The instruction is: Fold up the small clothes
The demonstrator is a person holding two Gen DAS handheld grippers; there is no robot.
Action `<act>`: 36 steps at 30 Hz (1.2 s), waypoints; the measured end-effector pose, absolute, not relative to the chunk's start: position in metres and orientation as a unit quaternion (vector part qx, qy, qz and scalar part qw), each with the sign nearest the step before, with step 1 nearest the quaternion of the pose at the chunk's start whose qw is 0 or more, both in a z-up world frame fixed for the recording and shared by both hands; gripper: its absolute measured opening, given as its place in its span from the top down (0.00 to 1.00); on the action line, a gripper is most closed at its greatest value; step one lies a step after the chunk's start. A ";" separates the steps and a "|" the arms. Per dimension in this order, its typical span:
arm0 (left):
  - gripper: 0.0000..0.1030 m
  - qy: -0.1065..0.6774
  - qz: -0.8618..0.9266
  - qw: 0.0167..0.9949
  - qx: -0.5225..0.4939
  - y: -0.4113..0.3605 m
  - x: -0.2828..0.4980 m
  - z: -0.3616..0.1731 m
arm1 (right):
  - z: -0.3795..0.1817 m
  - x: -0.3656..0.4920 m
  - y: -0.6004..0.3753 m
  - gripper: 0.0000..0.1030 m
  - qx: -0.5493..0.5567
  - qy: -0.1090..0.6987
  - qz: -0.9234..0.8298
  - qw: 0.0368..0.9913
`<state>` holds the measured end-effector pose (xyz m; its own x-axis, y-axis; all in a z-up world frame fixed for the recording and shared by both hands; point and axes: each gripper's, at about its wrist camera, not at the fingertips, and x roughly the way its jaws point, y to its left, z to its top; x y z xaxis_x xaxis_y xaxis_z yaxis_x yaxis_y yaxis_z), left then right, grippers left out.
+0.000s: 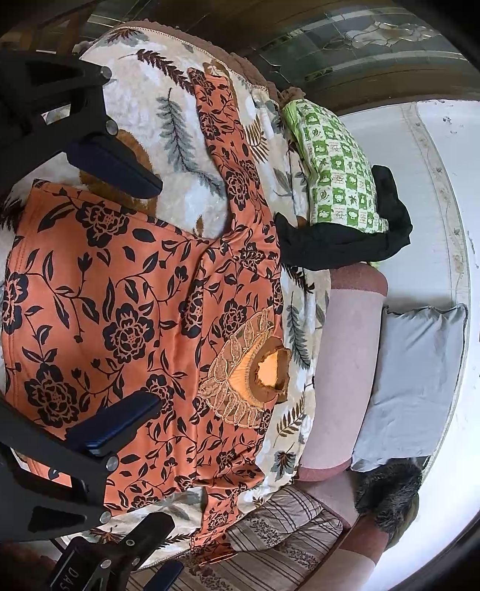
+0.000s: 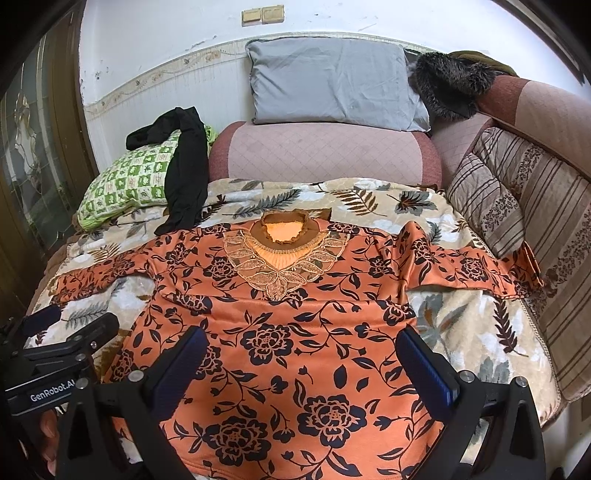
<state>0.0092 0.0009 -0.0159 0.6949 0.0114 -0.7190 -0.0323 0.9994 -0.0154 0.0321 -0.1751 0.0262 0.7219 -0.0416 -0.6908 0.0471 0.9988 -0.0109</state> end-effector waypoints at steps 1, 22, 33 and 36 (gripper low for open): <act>0.00 0.390 0.012 0.920 -0.013 0.002 0.009 -0.017 | 0.026 0.032 -0.175 0.00 0.004 0.372 -0.024 0.928; 0.00 0.420 0.024 0.907 -0.006 0.009 0.035 -0.052 | -0.003 0.043 -0.217 0.00 0.073 0.392 -0.006 0.917; 0.00 0.477 0.032 0.878 0.021 0.011 0.063 -0.124 | -0.096 0.062 -0.517 0.23 0.502 0.289 -0.111 0.808; 0.00 0.468 0.029 0.883 0.017 0.011 0.069 -0.126 | -0.131 0.082 -0.581 0.32 0.571 0.281 -0.143 0.758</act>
